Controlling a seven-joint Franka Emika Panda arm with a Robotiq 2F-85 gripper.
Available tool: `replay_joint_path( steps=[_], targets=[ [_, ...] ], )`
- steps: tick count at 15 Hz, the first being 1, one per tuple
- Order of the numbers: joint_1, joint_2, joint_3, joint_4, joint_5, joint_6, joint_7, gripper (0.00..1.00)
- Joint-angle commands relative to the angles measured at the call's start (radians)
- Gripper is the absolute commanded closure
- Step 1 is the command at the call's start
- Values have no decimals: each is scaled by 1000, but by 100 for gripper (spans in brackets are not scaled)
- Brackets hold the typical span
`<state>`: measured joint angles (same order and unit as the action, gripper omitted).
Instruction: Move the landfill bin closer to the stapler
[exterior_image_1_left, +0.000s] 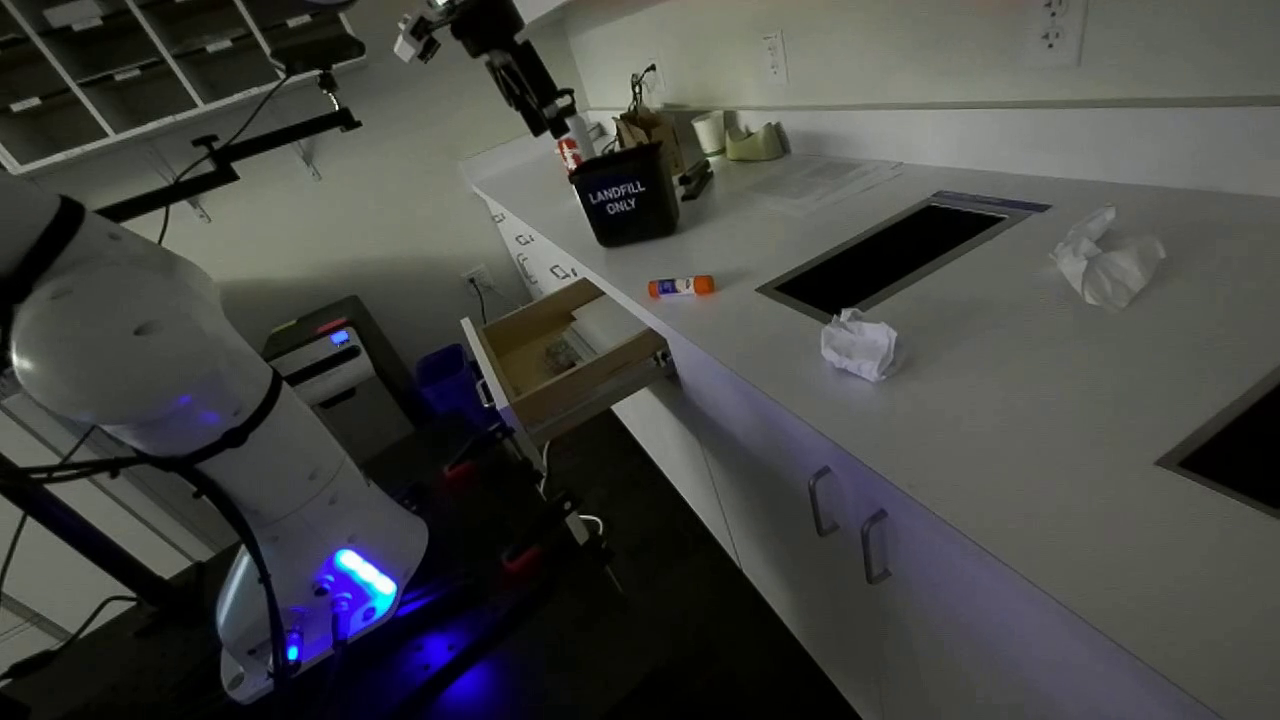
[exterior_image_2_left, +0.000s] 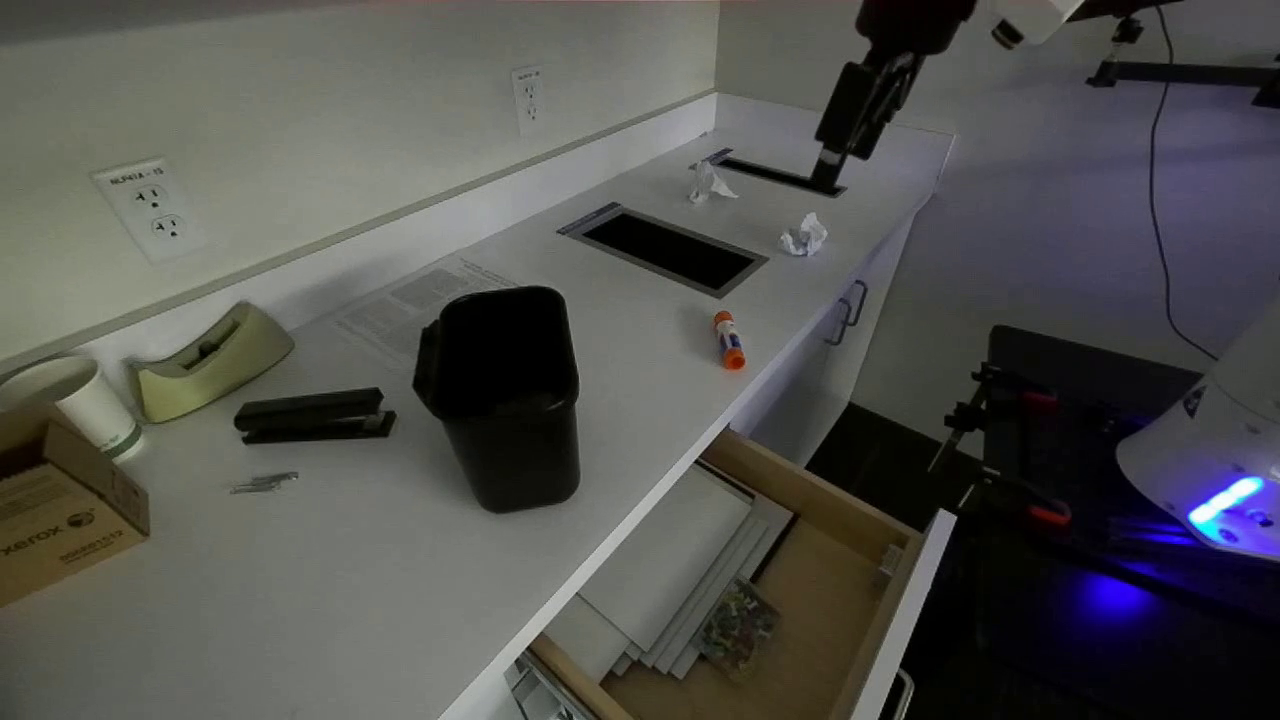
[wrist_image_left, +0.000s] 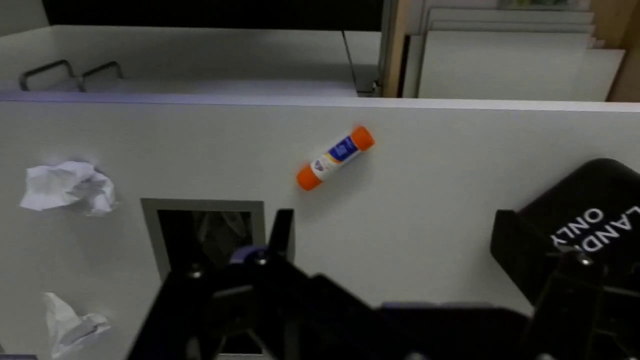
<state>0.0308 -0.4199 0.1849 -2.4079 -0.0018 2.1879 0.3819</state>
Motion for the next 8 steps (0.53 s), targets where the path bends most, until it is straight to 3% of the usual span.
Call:
replay_joint_path(
  steps=[1, 4, 5, 8],
  targets=[
    [21, 160, 68, 113, -2, 90, 112, 0],
    [30, 272, 117, 197, -51, 138, 216, 0],
    [43, 188, 85, 119, -25, 127, 161, 0],
    [53, 222, 84, 136, -30, 128, 172, 0]
  ],
)
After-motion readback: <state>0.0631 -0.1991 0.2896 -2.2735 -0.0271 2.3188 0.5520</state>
